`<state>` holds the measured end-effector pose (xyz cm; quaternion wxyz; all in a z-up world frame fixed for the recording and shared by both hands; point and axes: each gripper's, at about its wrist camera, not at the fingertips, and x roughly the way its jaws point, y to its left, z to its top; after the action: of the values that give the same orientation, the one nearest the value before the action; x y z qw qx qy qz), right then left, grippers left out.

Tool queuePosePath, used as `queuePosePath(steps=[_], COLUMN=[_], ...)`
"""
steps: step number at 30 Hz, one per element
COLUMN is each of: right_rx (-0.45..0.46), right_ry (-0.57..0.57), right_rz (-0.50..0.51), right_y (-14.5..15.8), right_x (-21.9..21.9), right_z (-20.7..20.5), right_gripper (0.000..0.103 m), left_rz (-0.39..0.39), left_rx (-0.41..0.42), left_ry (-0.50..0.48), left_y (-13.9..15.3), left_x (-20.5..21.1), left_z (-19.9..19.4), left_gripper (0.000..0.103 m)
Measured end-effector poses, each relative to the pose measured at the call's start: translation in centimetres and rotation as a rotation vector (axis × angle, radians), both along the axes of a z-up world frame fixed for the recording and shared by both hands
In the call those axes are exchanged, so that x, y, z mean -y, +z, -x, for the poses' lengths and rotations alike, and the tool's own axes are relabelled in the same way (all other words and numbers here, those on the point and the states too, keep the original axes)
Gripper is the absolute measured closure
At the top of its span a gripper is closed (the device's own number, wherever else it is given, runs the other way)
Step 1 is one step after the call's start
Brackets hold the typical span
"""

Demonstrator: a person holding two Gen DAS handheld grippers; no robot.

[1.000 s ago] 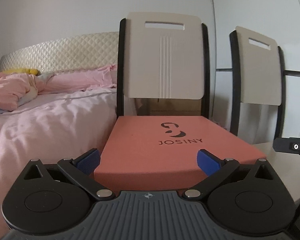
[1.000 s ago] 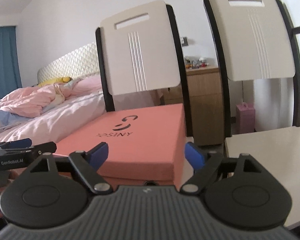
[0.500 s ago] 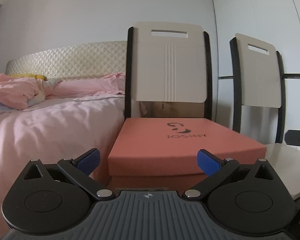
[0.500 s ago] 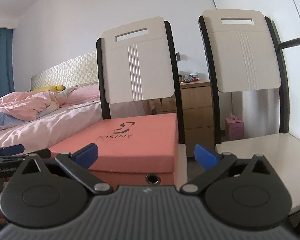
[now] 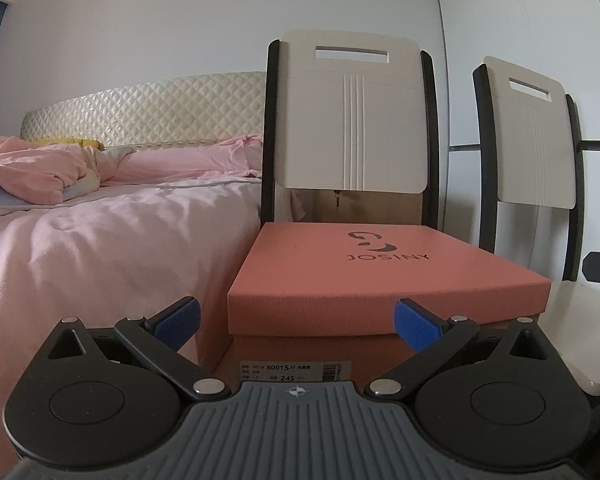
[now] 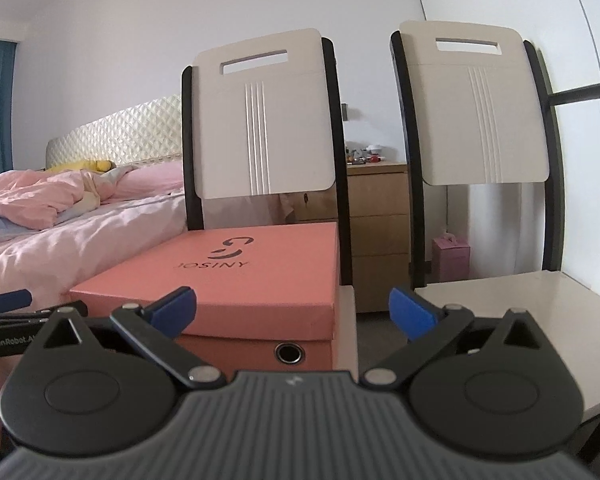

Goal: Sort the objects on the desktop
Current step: 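Open both grippers and withdraw them from the closed box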

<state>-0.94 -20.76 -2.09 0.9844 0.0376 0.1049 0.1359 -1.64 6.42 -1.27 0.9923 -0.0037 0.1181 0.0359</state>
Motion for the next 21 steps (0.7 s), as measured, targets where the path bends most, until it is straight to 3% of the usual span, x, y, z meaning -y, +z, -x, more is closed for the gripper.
queuePosePath(steps=[21], right_rx=[-0.014], right_ry=[-0.03], right_rz=[0.011], right_y=[-0.25], right_x=[-0.09], right_z=[-0.3], right_gripper=[0.0], left_rz=[-0.01], left_rx=[0.006], left_ry=[0.002], left_y=[-0.02], left_x=[0.23], left_z=[0.35], left_gripper=[0.0])
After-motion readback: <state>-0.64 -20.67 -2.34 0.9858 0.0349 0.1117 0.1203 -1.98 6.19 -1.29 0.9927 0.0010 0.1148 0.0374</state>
